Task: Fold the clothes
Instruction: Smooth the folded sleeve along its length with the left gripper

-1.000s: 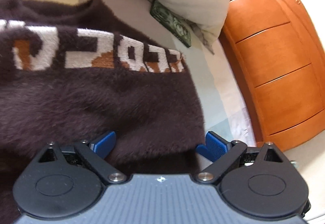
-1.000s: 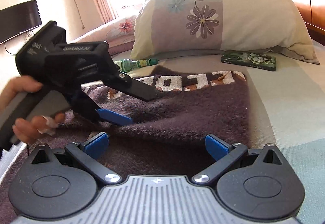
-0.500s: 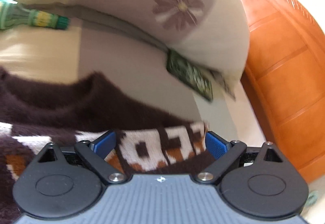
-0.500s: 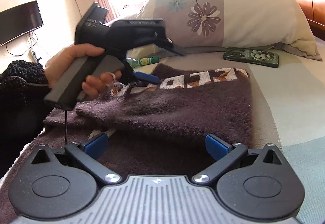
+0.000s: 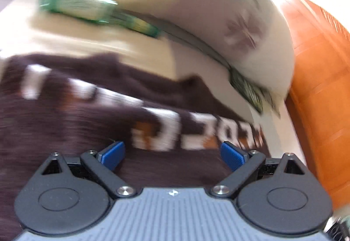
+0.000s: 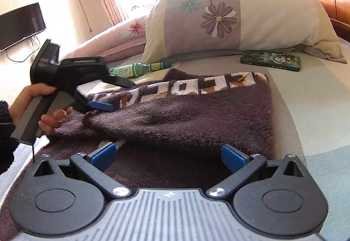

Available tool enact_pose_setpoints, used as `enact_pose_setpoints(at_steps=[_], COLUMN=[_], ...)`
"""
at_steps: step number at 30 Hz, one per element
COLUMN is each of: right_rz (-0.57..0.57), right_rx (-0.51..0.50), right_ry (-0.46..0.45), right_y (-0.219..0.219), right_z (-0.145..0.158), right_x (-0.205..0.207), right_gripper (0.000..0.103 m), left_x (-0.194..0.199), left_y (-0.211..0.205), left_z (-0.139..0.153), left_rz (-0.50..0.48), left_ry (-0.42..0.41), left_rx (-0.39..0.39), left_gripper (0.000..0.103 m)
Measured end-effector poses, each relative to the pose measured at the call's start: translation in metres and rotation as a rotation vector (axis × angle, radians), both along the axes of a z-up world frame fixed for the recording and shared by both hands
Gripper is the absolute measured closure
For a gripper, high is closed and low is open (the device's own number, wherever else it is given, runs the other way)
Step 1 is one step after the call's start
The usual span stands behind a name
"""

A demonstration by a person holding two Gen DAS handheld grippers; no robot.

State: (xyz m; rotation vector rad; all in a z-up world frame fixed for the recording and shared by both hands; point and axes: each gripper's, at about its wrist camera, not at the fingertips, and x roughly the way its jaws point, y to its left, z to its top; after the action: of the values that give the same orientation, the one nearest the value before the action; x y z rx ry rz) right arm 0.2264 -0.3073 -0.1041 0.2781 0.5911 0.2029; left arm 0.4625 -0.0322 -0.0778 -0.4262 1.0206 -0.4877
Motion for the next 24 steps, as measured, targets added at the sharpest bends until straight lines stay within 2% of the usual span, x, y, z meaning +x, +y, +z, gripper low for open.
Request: enact_pose_setpoints(at_steps=[1,3,5,8,12,19,21,24], right_rz=[0.0,-0.001,-0.001,-0.002,-0.002,-0.002,-0.001,0.0], right_rx=[-0.003,-0.006,-0.006,-0.01,-0.007,0.009,0.006,0.001], right_ry=[0.0,-0.002,-0.003,-0.001,0.001,-0.006,-0.006,-0.001], right_y=[0.0,0.001,0.002,0.003,0.003,0.0,0.001,0.001], right_z=[0.0,0.0,0.0,-0.001,-0.001,0.0,0.0,-0.001], right_x=[0.0,0.0,0.0,0.001,0.001,0.0,0.0,0.0], right_gripper=[0.0,0.0,0.0,0.0,0.0,0.0,0.0,0.0], left_x=[-0.001,-0.005,-0.009,-0.014,-0.026,-0.04,-0.037,-0.031], left_y=[0.008,0.01,-0.002,-0.031,-0.058,-0.03,-0.044,-0.076], left_z=[0.002,0.01,0.017,0.018,0.011,0.006,0.016,0.026], left_rz=[0.034,0.041,-0.012,-0.126,-0.219,-0.096,-0.134,-0.223], left_ry=[0.005,0.003,-0.006,0.007,0.033,0.081,0.07,0.027], left_rx=[-0.002,-0.02,-0.05,-0.144,-0.146,-0.098,-0.087,-0.12], left_gripper=[0.009,0.008,0.008,0.008,0.008,0.009,0.009,0.009])
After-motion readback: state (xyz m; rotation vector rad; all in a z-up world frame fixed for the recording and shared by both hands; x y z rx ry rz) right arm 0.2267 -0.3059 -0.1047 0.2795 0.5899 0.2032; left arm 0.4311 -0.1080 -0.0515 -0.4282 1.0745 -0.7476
